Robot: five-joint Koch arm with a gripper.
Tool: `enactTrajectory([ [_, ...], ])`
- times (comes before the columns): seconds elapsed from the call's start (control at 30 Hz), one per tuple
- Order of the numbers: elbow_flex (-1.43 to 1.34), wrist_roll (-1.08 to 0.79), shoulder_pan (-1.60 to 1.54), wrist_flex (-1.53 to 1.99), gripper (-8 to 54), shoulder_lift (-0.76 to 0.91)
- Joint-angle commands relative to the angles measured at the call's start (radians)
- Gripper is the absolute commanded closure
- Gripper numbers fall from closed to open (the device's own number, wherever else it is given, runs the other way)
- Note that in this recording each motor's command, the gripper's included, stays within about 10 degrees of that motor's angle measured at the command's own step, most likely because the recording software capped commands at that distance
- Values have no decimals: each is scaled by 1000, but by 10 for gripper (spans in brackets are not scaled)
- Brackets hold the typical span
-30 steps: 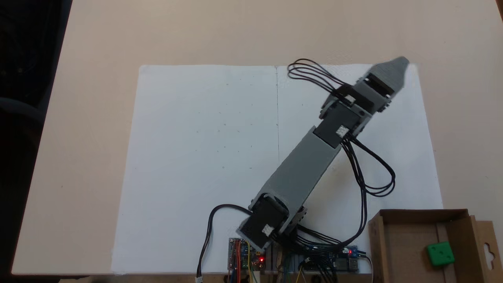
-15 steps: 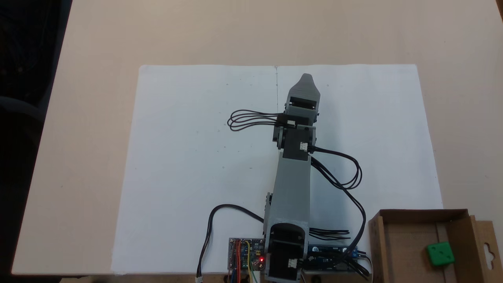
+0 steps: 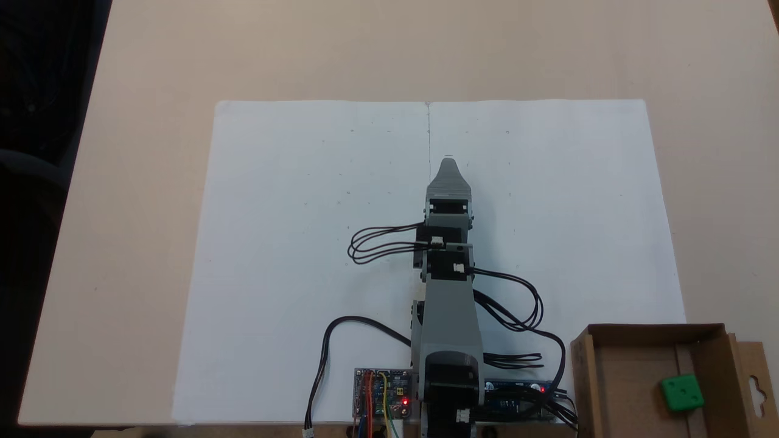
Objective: Grasp a green dice and put it in the bin.
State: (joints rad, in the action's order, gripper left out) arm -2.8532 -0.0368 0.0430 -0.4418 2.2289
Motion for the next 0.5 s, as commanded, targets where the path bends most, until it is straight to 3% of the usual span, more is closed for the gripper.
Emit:
enactTrajectory([
  [0.0, -25, -60, -5, -165, 17, 32],
  [0.47, -272, -87, -15, -607, 23, 112],
])
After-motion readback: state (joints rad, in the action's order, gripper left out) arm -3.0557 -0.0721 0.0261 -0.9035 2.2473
